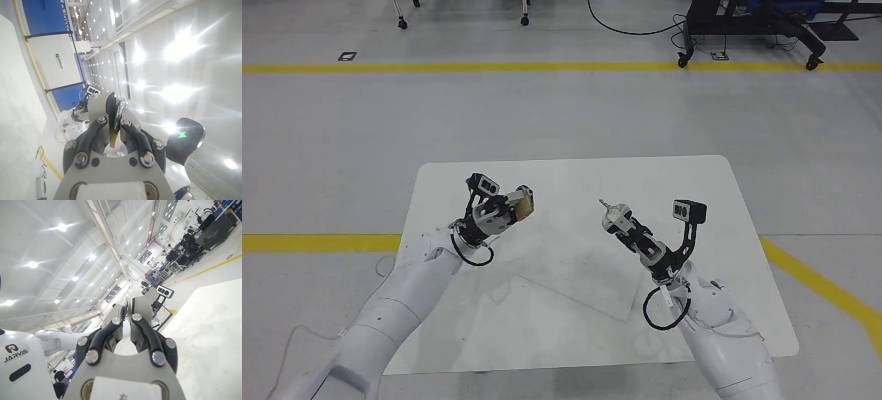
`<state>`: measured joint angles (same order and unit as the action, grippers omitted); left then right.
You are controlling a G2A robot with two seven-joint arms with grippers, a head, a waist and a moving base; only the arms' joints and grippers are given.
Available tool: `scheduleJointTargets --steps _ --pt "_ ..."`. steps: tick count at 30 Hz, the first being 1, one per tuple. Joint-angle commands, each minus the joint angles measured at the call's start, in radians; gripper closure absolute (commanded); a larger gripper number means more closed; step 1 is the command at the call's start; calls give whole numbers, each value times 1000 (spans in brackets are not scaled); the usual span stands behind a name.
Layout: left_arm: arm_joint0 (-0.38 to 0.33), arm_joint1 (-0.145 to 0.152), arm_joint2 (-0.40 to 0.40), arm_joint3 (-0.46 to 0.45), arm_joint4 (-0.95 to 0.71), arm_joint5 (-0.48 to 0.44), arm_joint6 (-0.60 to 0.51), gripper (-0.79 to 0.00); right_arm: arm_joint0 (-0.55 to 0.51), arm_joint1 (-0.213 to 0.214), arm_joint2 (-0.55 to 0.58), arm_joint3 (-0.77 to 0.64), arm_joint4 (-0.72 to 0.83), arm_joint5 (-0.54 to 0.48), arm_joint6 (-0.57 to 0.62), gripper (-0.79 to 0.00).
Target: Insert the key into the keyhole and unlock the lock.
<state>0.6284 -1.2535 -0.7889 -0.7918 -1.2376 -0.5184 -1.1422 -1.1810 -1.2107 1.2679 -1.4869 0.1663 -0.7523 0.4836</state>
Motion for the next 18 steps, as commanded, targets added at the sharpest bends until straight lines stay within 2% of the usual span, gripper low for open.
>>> scheduleJointTargets --steps 1,5,10,13,18 --pt "-4 -7 3 -19 10 40 75 0 -20 0 -1 -49 -150 24 -35 0" --pt "-18 -27 25 -47 60 109 162 0 -51 -2 -14 -155 -417 113 -106 0" --pt "-36 -45 34 -53 111 146 185 0 -100 -5 -40 -288 -730 232 -204 0" --pt "-41 -49 27 -41 139 157 189 0 -130 -3 -51 -365 -955 322 -250 0" --pt "-41 -41 -4 -31 210 157 179 0 -191 2 -55 -470 -1229 424 -304 0"
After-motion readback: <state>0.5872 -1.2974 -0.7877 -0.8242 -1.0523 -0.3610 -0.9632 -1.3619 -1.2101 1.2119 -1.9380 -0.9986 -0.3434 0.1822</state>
